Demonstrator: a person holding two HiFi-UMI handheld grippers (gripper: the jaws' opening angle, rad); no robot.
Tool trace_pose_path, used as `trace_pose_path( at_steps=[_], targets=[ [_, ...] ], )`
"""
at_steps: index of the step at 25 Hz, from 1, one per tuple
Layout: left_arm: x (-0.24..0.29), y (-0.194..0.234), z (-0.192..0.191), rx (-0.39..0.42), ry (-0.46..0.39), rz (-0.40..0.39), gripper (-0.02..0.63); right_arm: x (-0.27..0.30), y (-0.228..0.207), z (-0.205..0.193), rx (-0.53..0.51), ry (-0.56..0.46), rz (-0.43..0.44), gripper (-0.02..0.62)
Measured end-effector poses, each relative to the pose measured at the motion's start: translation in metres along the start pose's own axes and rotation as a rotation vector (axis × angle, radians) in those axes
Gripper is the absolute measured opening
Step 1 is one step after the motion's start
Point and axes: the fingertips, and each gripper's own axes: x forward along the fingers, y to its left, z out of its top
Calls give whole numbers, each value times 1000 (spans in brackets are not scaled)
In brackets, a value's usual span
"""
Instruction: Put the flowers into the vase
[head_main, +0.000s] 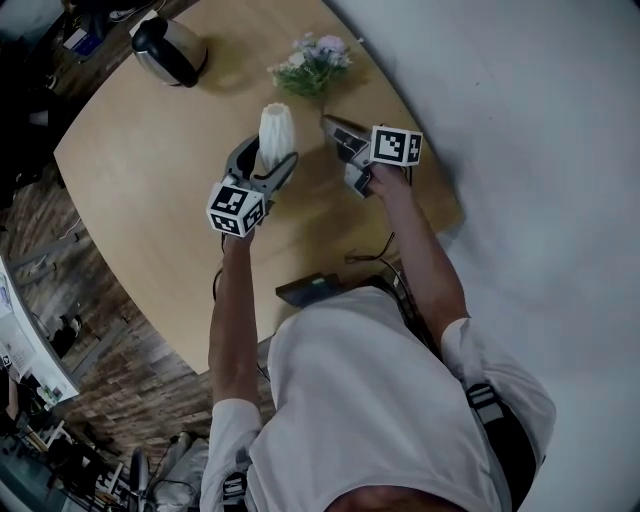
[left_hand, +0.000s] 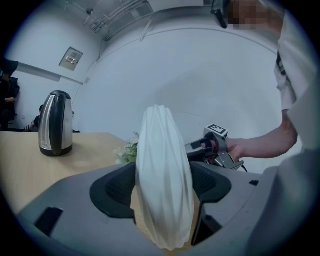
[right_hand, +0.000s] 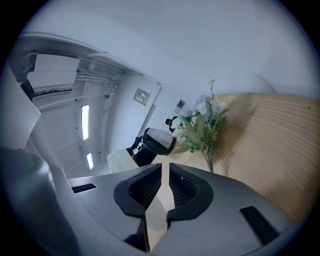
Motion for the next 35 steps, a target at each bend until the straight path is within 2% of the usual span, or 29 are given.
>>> trace_pose_path(
  at_steps=[2,3,6,10,14,19,25,27,28,29,35],
  targets=[
    [3,-2,-1,-3,2,-6,345,2,-13,4,-10,23,-31,38],
    [4,-2,-1,-5,4,-8,345,3,-19,4,-10,36,-43,84],
    [5,-3,-5,-15,12,-9,345,9,-37,5,2,68,-77,140],
    [6,-2,-7,-22,18,-5,345,21,-57,10,-14,104,-120,153],
    [8,-3,-8,-28,21,-3,345,28,-74,14,-47,164,-170,153],
    [8,-2,-9,-39,21,-3,345,42,-79,10,-61,233,-167,153],
    [9,-5,-8,-42,20,-10,345,55,-93,2,-85,313,-227,152],
    [9,-6,-8,-41,21,-14,345,57,-96,2,-75,315,-242,144],
    [8,-6,-9,-41,23,-15,345,57,-97,3,-65,311,-243,96],
    [7,-7,-10,-42,25,-15,345,57,-96,4,-54,305,-239,87],
    [0,-6,-12,-40,21,-12,345,53,-82,5,49,229,-176,66]
  ],
)
